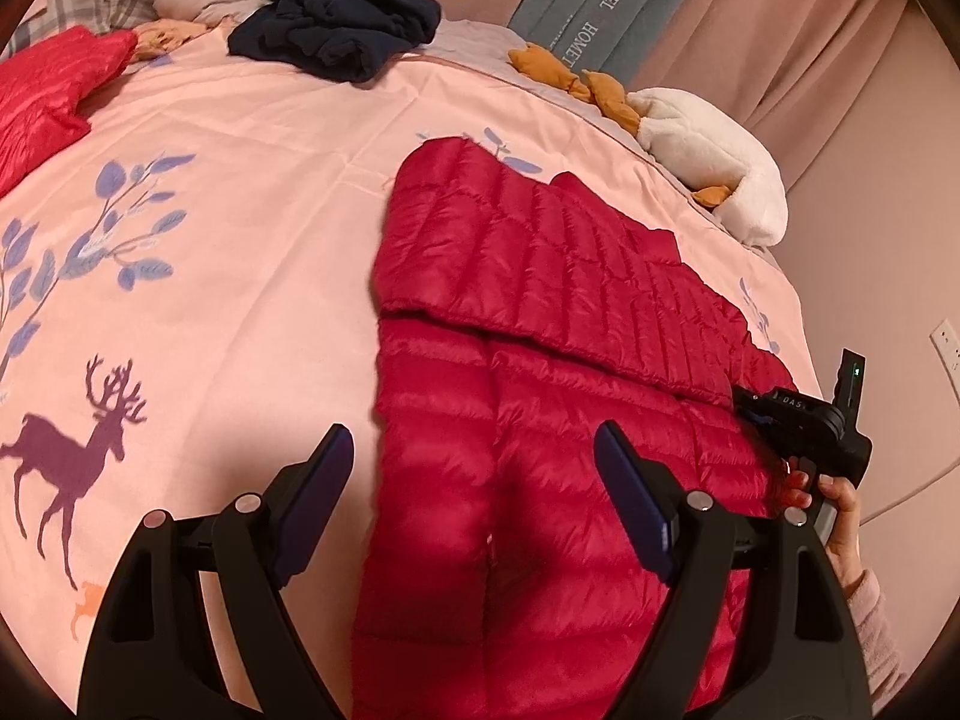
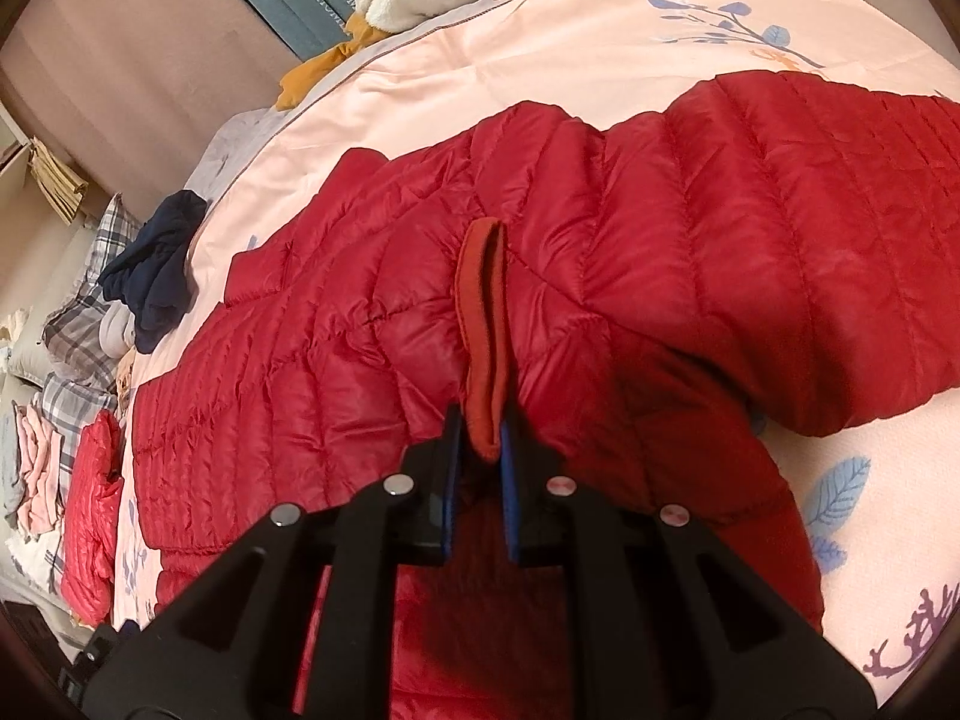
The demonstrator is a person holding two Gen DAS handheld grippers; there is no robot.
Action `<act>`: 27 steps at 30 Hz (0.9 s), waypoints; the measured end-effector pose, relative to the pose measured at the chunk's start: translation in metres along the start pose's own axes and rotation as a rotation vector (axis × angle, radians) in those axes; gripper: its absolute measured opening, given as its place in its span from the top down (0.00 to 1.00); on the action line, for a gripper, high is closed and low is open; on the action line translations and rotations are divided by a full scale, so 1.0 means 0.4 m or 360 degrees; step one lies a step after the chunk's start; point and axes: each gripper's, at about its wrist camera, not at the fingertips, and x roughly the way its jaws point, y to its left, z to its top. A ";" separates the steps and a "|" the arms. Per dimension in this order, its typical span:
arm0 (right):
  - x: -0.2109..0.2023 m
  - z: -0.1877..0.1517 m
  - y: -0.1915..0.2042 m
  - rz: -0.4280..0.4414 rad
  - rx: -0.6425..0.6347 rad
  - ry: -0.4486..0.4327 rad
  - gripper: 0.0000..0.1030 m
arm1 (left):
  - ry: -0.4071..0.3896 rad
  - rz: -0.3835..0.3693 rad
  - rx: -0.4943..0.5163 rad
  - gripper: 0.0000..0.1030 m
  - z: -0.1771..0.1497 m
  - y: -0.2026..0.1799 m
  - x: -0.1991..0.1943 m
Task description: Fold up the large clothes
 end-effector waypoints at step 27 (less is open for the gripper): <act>0.002 -0.001 0.006 0.0047 -0.0089 0.0038 0.84 | 0.0088 -0.0103 0.0046 0.28 0.194 -0.115 0.248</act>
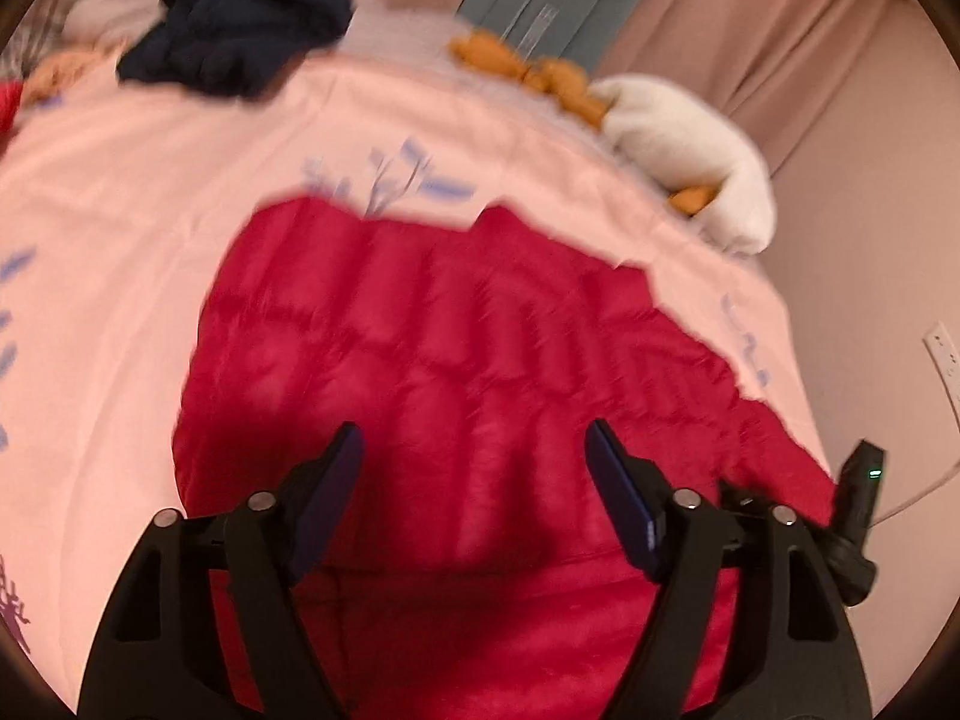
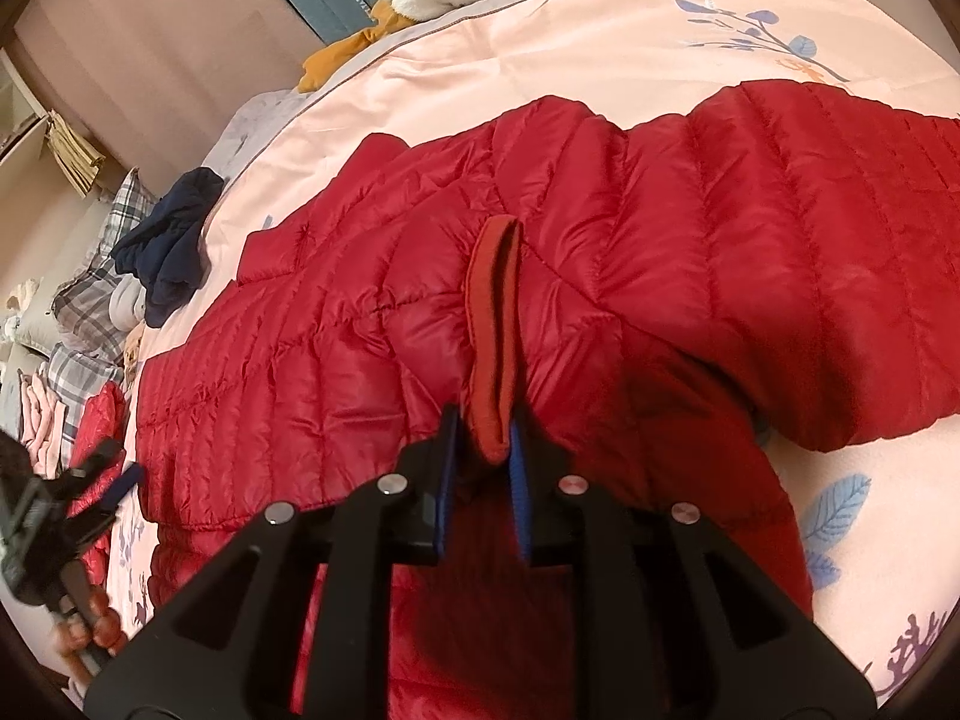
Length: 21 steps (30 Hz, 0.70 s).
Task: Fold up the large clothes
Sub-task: 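Open the right gripper and release the cuff onto the jacket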
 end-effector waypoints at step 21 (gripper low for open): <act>-0.147 0.035 0.075 -0.0044 -0.0113 -0.0361 0.49 | 0.0124 0.0044 -0.0011 0.29 -0.029 0.042 0.055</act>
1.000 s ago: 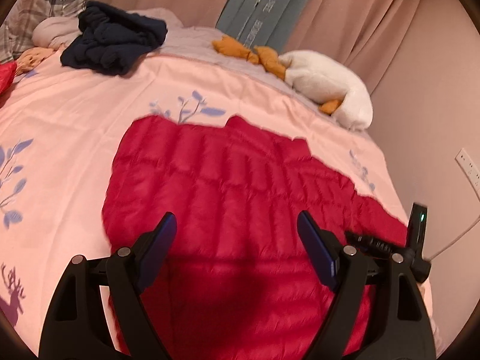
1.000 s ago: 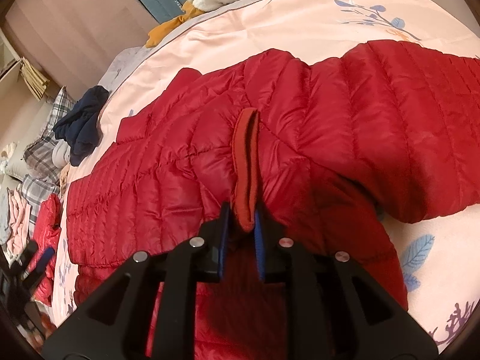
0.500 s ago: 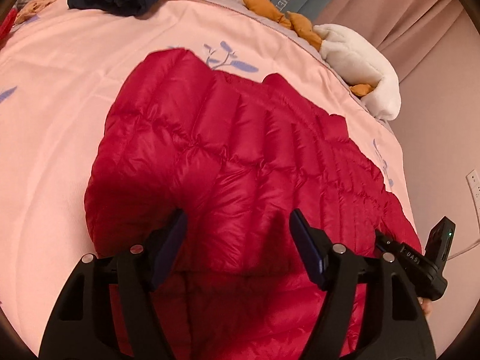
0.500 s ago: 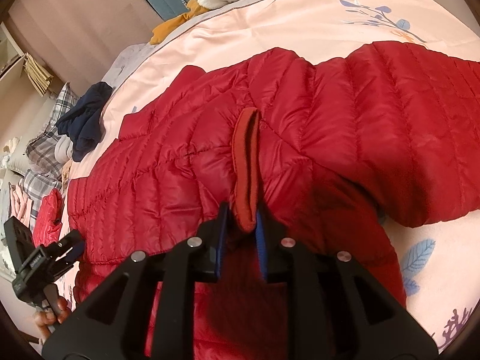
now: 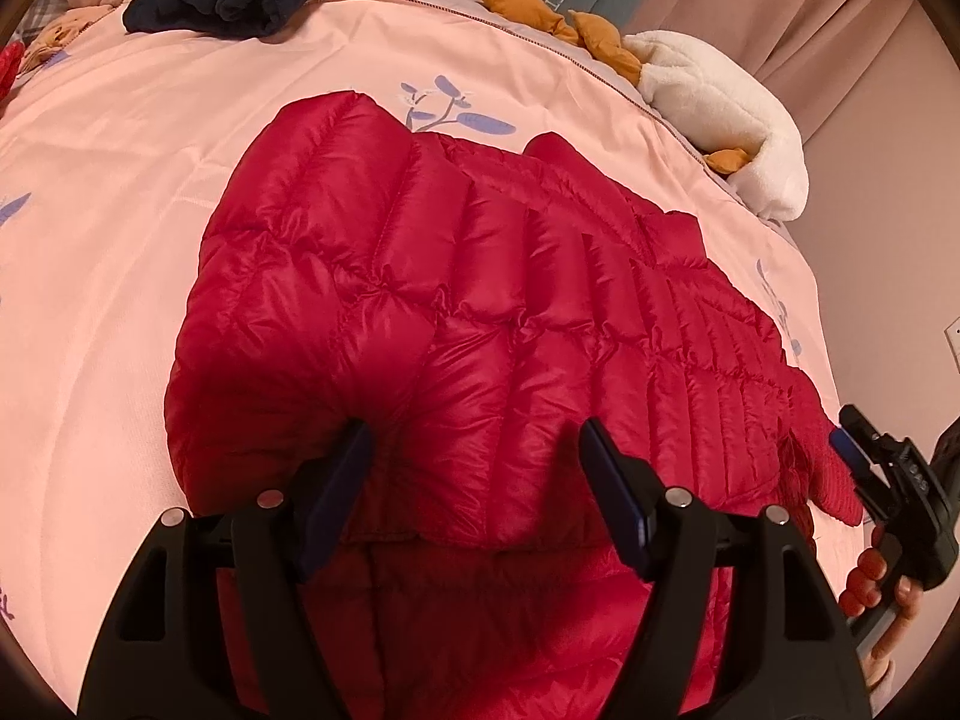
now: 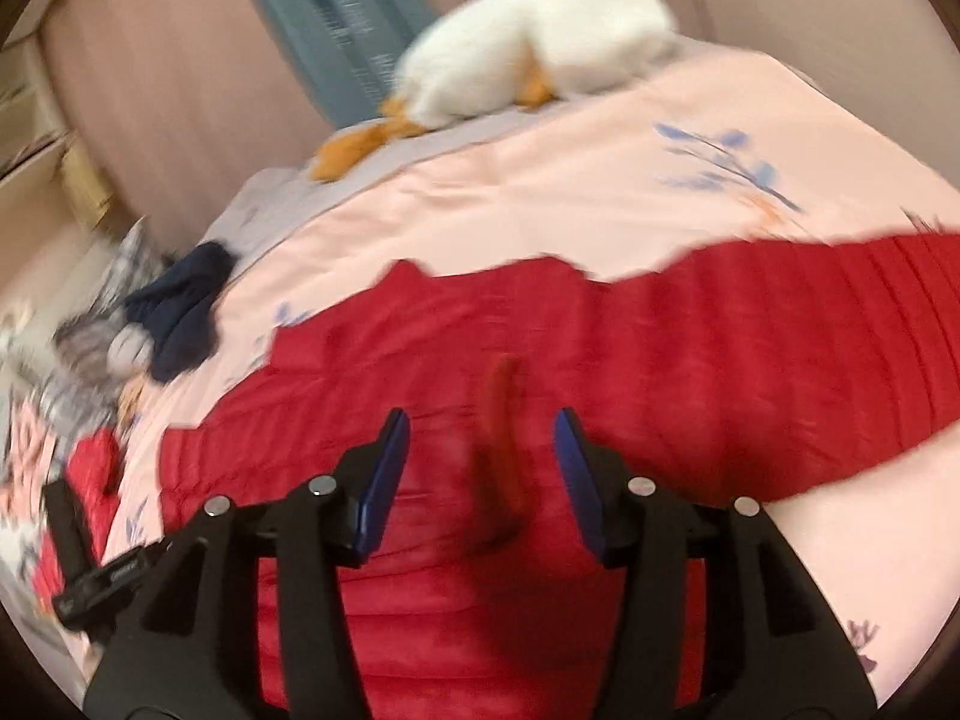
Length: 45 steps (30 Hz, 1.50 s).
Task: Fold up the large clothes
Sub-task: 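Open the right gripper and release the cuff onto the jacket, then move the right gripper toward the other outstretched sleeve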
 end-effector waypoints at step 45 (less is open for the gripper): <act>-0.057 -0.051 -0.144 -0.0026 0.0185 0.0190 0.42 | -0.0069 0.0218 -0.0039 0.22 -0.069 0.055 -0.129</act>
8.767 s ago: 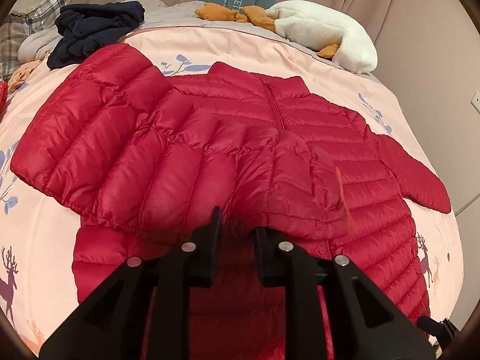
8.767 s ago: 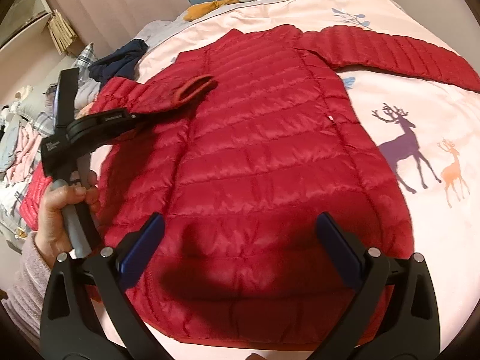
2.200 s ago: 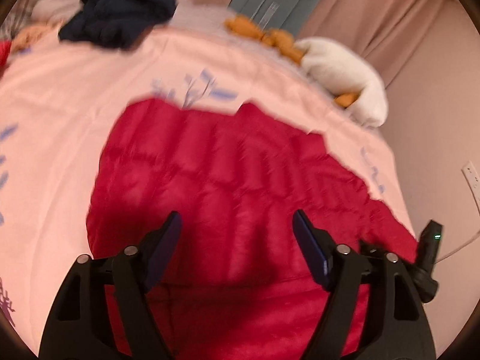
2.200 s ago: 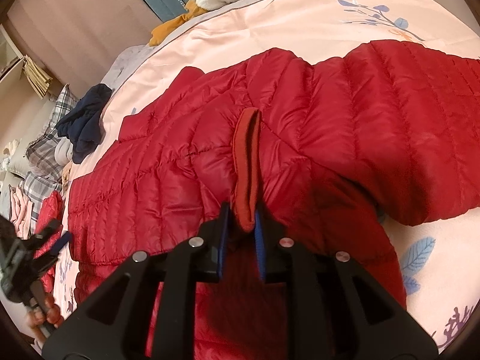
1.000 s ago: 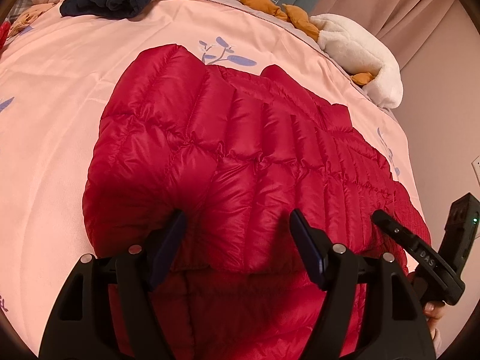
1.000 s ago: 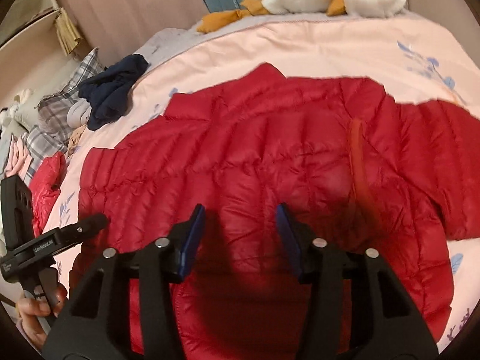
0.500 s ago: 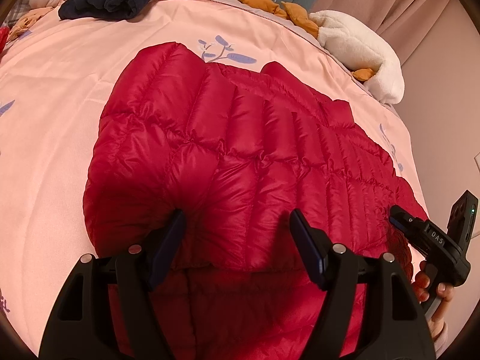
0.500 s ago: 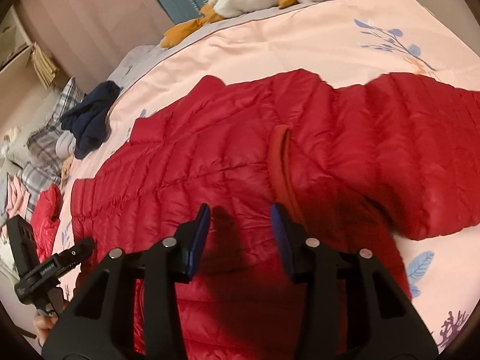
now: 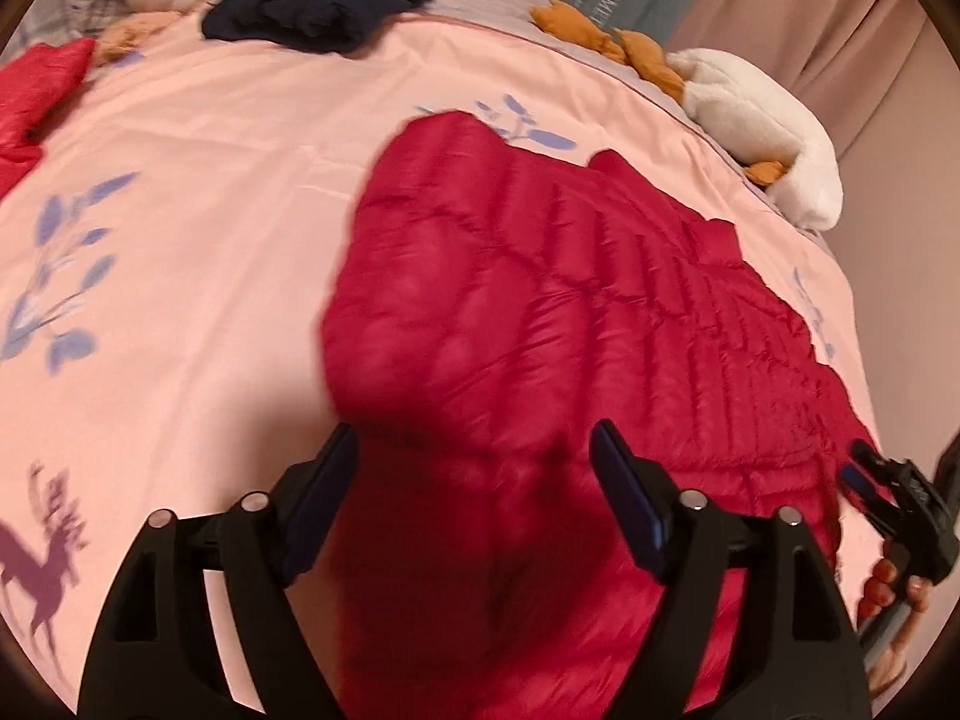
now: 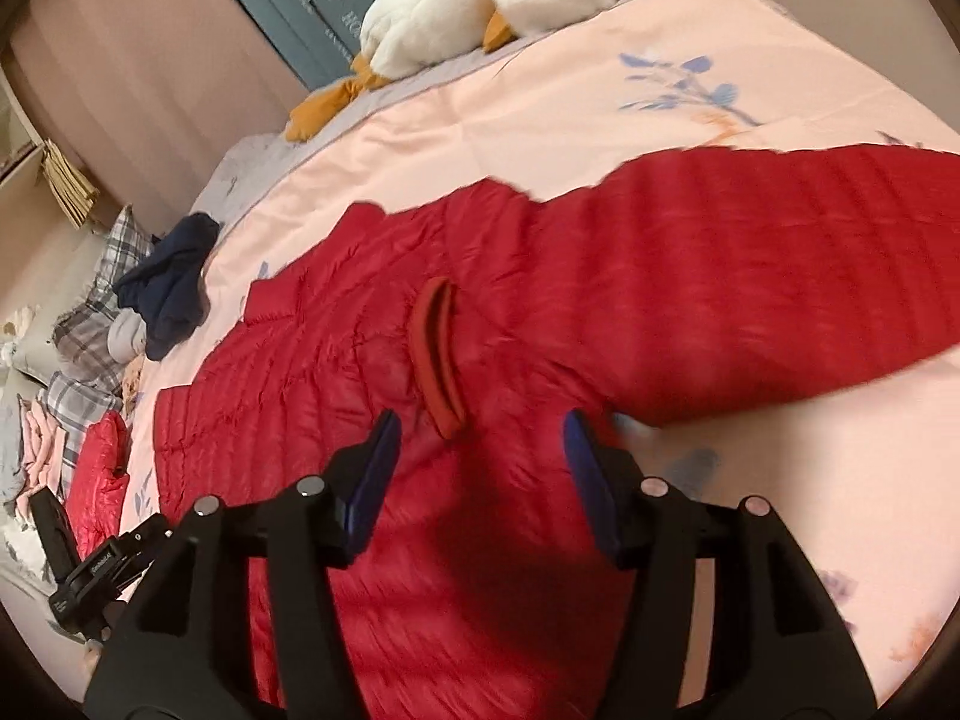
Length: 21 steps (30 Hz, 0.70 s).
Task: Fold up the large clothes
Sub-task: 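Move the right gripper toward the other outstretched sleeve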
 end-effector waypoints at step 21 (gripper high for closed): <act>-0.241 -0.124 -0.360 0.0082 0.0514 -0.0062 0.14 | -0.0102 0.0014 0.0135 0.01 -0.317 -0.094 -0.253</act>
